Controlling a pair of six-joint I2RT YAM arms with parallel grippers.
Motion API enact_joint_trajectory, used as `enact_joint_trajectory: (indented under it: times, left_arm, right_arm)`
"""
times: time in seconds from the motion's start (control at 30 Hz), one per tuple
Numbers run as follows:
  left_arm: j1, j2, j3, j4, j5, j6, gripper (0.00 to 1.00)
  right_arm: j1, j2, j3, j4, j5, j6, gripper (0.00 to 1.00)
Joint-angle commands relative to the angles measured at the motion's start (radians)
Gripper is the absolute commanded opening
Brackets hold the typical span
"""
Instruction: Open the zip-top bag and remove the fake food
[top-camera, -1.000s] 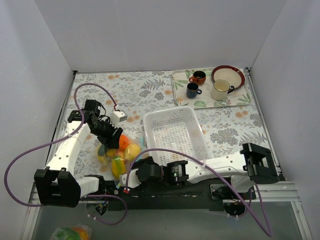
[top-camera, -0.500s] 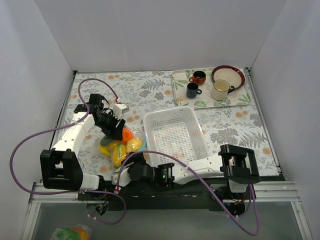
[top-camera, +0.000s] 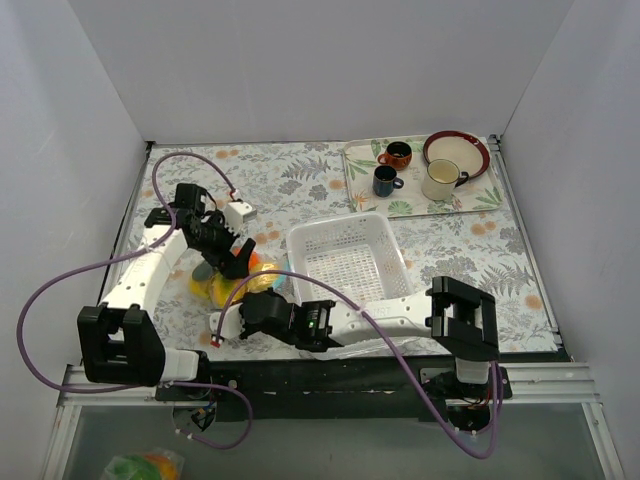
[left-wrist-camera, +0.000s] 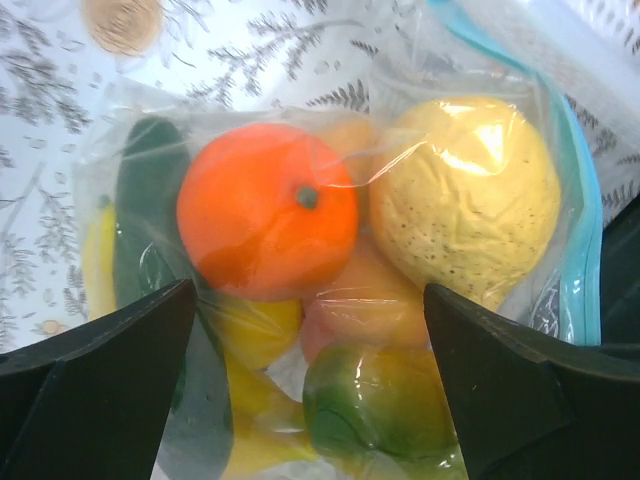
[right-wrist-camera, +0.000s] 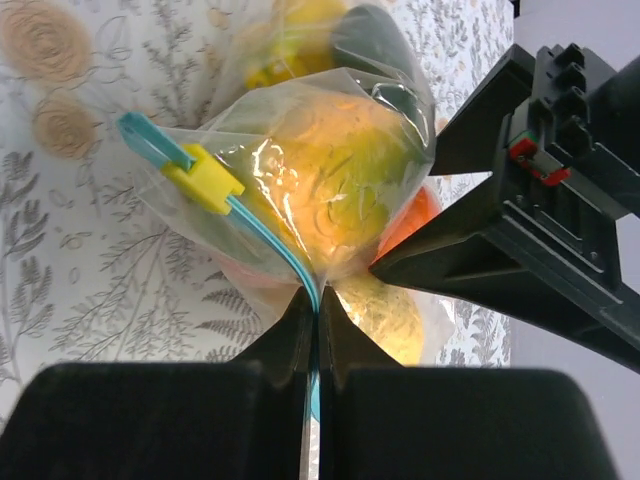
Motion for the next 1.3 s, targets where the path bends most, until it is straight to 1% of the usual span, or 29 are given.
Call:
enact_joint_trajectory:
  times: [0.0,0.07,0.1,0.13,0.17,0.2,0.23,0.27,0.3,0.33,0.4,0.43,0.47,0.5,0.53,0.57,0.6,0.63,0.67,0.7,0.73,0.77,0.8,0.83,0.87,0.9,0.97,1.13,1.27]
  left_arm:
    - [0.027,-0.091,0.094,0.136,0.005,-0.098,0.98]
    - [0.085,-0.105,0.134,0.256,0.038,-0.167,0.98]
    - [0.128,-0.111,0.149,0.302,0.061,-0.245,0.98]
    - [0.162,-0.113,0.186,0.392,0.081,-0.291,0.98]
    - [0.235,-0.110,0.205,0.435,0.138,-0.336,0.98]
    - [0.274,-0.104,0.226,0.471,0.167,-0.385,0.98]
    - [0.336,-0.090,0.260,0.533,0.195,-0.464,0.98]
    - [0.360,-0.082,0.275,0.560,0.247,-0.511,0.98]
    - [0.381,-0.077,0.283,0.584,0.274,-0.541,0.98]
    - [0.422,-0.073,0.286,0.624,0.326,-0.593,0.98]
    - [0.468,-0.080,0.259,0.676,0.530,-0.643,0.98]
    - [0.514,-0.120,0.222,0.803,0.586,-0.687,0.98]
    - [0.539,-0.145,0.118,0.909,0.632,-0.824,0.98]
    - [0.564,-0.171,0.051,1.037,0.726,-0.920,0.98]
    - [0.600,-0.182,0.003,1.283,0.768,-0.998,0.98]
    - [0.607,-0.176,-0.036,1.386,0.814,-1.132,0.98]
    - [0.608,-0.163,-0.088,1.469,0.868,-1.184,0.98]
    - [0.608,-0.150,-0.105,1.616,0.900,-1.238,0.98]
    - [0.607,-0.109,-0.122,1.714,0.935,-1.320,0.98]
    - [0.604,-0.090,-0.161,1.838,0.986,-1.512,0.98]
    - [0.601,-0.065,-0.188,2.130,0.999,-1.634,0.98]
    - [0.601,-0.047,-0.209,2.290,1.003,-1.739,0.98]
    - [0.602,0.000,-0.234,2.450,1.006,-1.954,0.98]
    - [0.601,0.025,-0.232,2.722,1.012,-2.050,0.98]
    - [0.599,0.044,-0.226,2.778,1.014,-2.104,0.98]
    - [0.598,0.033,-0.229,2.746,1.005,-2.081,0.98]
    - [0.575,0.025,-0.245,2.810,1.003,-2.091,0.98]
    - [0.497,0.001,-0.290,2.843,1.034,-2.033,0.94]
    - [0.452,-0.022,-0.340,2.843,1.072,-1.939,0.83]
  right_arm:
    - [-0.071,-0.043,0.132,-0.029,-0.056,0.076,0.01]
    - [-0.106,-0.073,0.163,-0.083,-0.122,0.115,0.01]
    - [-0.144,-0.081,0.201,-0.103,-0.145,0.155,0.01]
    - [-0.163,-0.090,0.220,-0.121,-0.191,0.172,0.01]
    - [-0.186,-0.087,0.249,-0.150,-0.217,0.189,0.01]
    - [-0.232,-0.080,0.278,-0.221,-0.238,0.227,0.01]
    - [-0.255,-0.052,0.360,-0.267,-0.287,0.241,0.01]
    - [-0.275,-0.032,0.405,-0.302,-0.300,0.261,0.01]
    - [-0.313,0.020,0.456,-0.383,-0.309,0.292,0.01]
    - [-0.332,0.048,0.582,-0.423,-0.332,0.315,0.01]
    - [-0.384,0.072,0.652,-0.439,-0.357,0.364,0.01]
    - [-0.404,0.110,0.707,-0.503,-0.376,0.434,0.01]
    - [-0.421,0.141,0.858,-0.552,-0.378,0.471,0.01]
    - [-0.447,0.164,0.907,-0.582,-0.383,0.505,0.01]
    - [-0.454,0.190,0.944,-0.626,-0.398,0.526,0.01]
    - [-0.458,0.201,0.999,-0.638,-0.401,0.557,0.01]
    - [-0.458,0.203,1.002,-0.642,-0.404,0.569,0.01]
    - [-0.458,0.198,0.993,-0.640,-0.412,0.579,0.01]
    - [-0.458,0.192,0.978,-0.623,-0.423,0.597,0.01]
    - [-0.458,0.177,0.937,-0.616,-0.423,0.603,0.01]
    - [-0.458,0.168,0.915,-0.606,-0.432,0.606,0.01]
    - [-0.458,0.157,0.892,-0.587,-0.438,0.612,0.01]
    - [-0.458,0.140,0.848,-0.579,-0.444,0.619,0.01]
    - [-0.458,0.132,0.832,-0.571,-0.472,0.620,0.01]
    - [-0.458,0.129,0.818,-0.570,-0.476,0.625,0.01]
    - [-0.458,0.129,0.814,-0.570,-0.481,0.628,0.01]
    - [-0.458,0.134,0.818,-0.576,-0.484,0.631,0.01]
    - [-0.459,0.125,0.829,-0.579,-0.476,0.625,0.01]
    - [-0.470,0.115,0.850,-0.605,-0.499,0.626,0.01]
